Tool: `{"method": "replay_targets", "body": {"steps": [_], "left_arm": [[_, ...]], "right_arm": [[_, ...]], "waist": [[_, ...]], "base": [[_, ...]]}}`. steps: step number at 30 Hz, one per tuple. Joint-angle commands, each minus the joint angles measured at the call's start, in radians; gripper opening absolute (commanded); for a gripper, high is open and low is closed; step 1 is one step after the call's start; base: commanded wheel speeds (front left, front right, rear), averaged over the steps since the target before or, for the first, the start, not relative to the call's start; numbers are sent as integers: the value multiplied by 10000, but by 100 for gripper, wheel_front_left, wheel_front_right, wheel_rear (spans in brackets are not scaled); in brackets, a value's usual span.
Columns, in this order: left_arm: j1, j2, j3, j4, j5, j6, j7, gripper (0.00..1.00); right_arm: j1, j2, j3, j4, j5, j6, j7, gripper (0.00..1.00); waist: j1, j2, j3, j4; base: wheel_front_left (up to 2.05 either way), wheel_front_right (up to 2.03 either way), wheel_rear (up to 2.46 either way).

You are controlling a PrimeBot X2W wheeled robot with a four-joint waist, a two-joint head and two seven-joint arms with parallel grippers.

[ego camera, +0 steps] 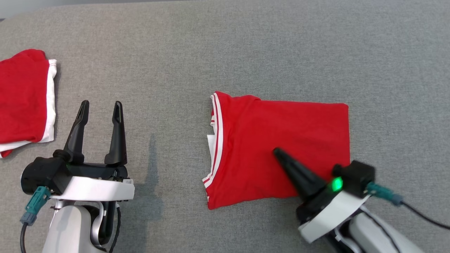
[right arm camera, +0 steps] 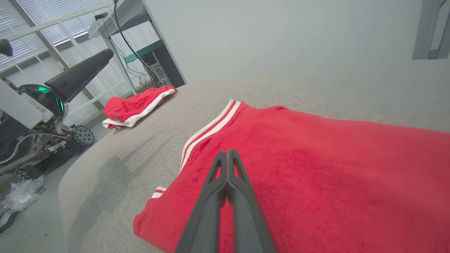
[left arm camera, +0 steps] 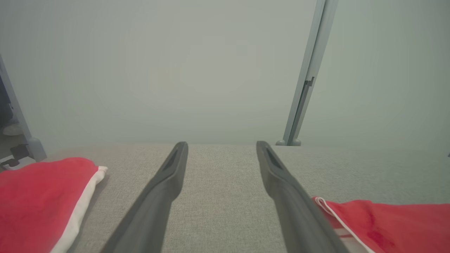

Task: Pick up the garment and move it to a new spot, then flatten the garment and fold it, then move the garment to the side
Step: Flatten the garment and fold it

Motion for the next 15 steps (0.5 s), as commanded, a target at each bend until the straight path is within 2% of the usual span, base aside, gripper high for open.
{"method": "replay_targets", "body": {"steps": [1, 5, 9, 10, 11, 12, 15], "left_arm": [[-12, 41, 60, 11, 92, -41, -34, 100], [43, 74, 108, 11, 108, -15, -34, 100], [132, 110, 141, 16, 135, 27, -33, 100], [181, 122, 138, 23, 139, 36, -35, 100], [220, 138, 134, 25, 145, 34, -33, 100], [248, 149, 102, 25, 144, 25, -35, 100], [341, 187, 64, 44, 134, 33, -14, 100]], "right_arm": [[106, -40, -421, -3, 117, 0, -78, 0], [318, 13, -1905, 38, -131, 0, -104, 0], [535, 69, -3817, 87, -686, 0, -112, 0], [643, 100, -4301, 221, -843, 0, -114, 30], [694, 101, -4688, 295, -1054, 0, -115, 69], [679, 131, -5030, 344, -1229, 0, -116, 100], [824, 250, -5796, 398, -1662, 0, -117, 100]], "waist": [[0, 0, -38, -45], [0, 0, -155, -161], [0, 0, -317, -301], [0, 0, -371, -339], [0, 0, -424, -369], [0, 0, -477, -391], [0, 0, -640, -449]], "base": [[0, 0, 0], [0, 0, 0], [0, 0, 0], [0, 0, 0], [0, 0, 0], [0, 0, 0], [0, 0, 0]]}}
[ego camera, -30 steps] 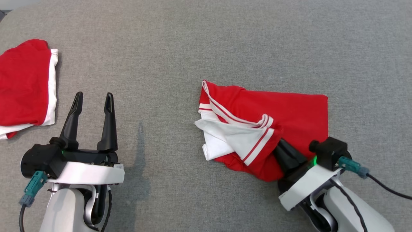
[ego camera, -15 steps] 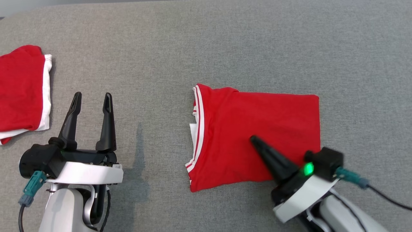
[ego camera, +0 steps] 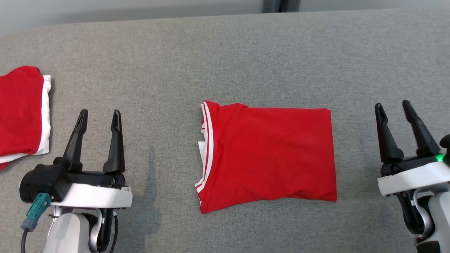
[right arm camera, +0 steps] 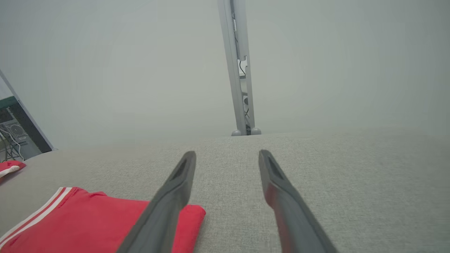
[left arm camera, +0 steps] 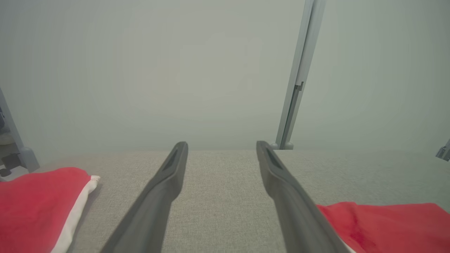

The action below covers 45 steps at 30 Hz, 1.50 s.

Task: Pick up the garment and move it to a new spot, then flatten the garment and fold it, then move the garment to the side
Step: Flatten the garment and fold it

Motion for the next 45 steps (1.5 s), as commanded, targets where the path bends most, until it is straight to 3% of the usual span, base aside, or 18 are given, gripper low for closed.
{"method": "replay_targets", "body": {"steps": [1, 23, 45], "left_arm": [[96, 88, -11, 8, 37, 14, -4, 100], [1409, 268, -183, 203, -150, 160, 405, 100], [2078, 591, -312, 14, -234, 291, 844, 100]], "right_arm": [[179, 39, -206, -6, -200, 0, -45, 100], [2443, 415, -1133, -1484, -1075, 0, 1072, 100], [3623, 841, -1584, -2566, -1541, 0, 1790, 100]], "waist": [[0, 0, -140, -53], [0, 0, -1842, -128], [0, 0, -2456, -161]], "base": [[0, 0, 0], [0, 0, 0], [0, 0, 0]]}}
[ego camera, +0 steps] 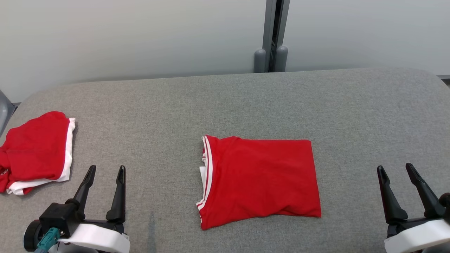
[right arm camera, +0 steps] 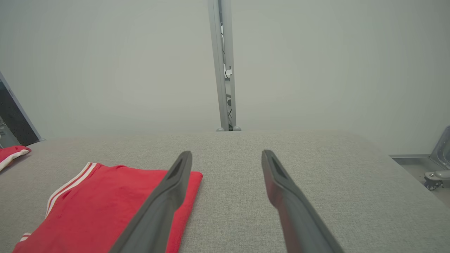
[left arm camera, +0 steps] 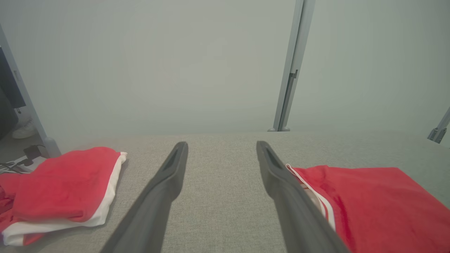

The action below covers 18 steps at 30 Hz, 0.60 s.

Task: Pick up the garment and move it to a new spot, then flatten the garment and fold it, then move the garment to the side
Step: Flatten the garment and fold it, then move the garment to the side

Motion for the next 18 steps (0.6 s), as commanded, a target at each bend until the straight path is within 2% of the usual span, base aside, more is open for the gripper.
{"method": "replay_targets", "body": {"steps": [1, 18], "left_arm": [[42, 55, 0, -38, -42, 72, 15, 100], [20, 183, -94, -94, -166, 175, 61, 100]], "right_arm": [[52, 1, -41, -67, -107, 0, 26, 100], [110, 147, -70, -76, -71, 0, 38, 100]], "waist": [[0, -1, -16, -5], [0, -1, -65, 20]], "base": [[0, 0, 0], [0, 0, 0]]}}
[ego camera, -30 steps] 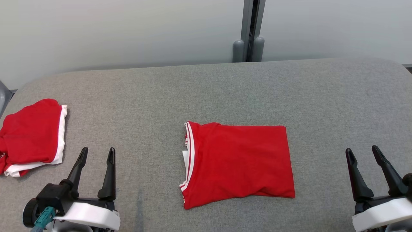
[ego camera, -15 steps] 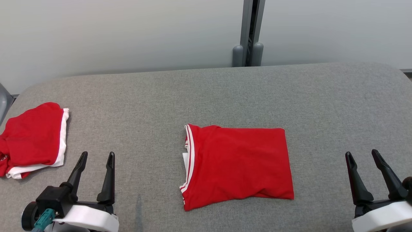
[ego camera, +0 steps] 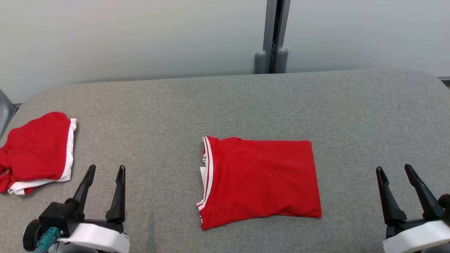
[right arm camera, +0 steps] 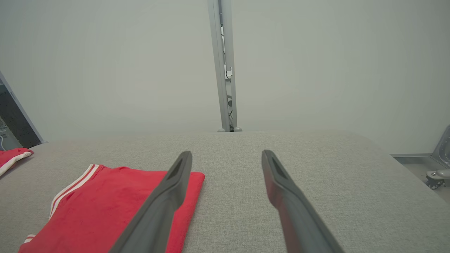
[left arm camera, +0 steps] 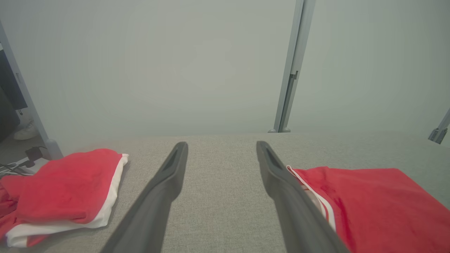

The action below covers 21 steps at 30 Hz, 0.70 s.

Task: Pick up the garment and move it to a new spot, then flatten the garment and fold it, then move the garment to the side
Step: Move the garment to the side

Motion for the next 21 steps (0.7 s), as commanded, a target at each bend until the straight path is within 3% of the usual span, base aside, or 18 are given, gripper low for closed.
{"method": "replay_targets", "body": {"steps": [1, 11, 21], "left_arm": [[-1, 74, -1, -37, -73, 46, 3, 100], [-281, 110, -86, -171, -127, 76, -44, 100], [-997, -68, -395, -153, -161, -46, -278, 100]], "right_arm": [[55, 5, -35, -35, -45, 0, 6, 100], [-317, -116, -23, 405, 53, 0, 193, 100], [-1593, -292, 1172, 2718, 435, 0, -58, 100]], "waist": [[0, -1, 12, 4], [0, -1, 249, 156], [0, -1, 1145, 988]], "base": [[0, 0, 0], [0, 0, 0], [0, 0, 0]]}}
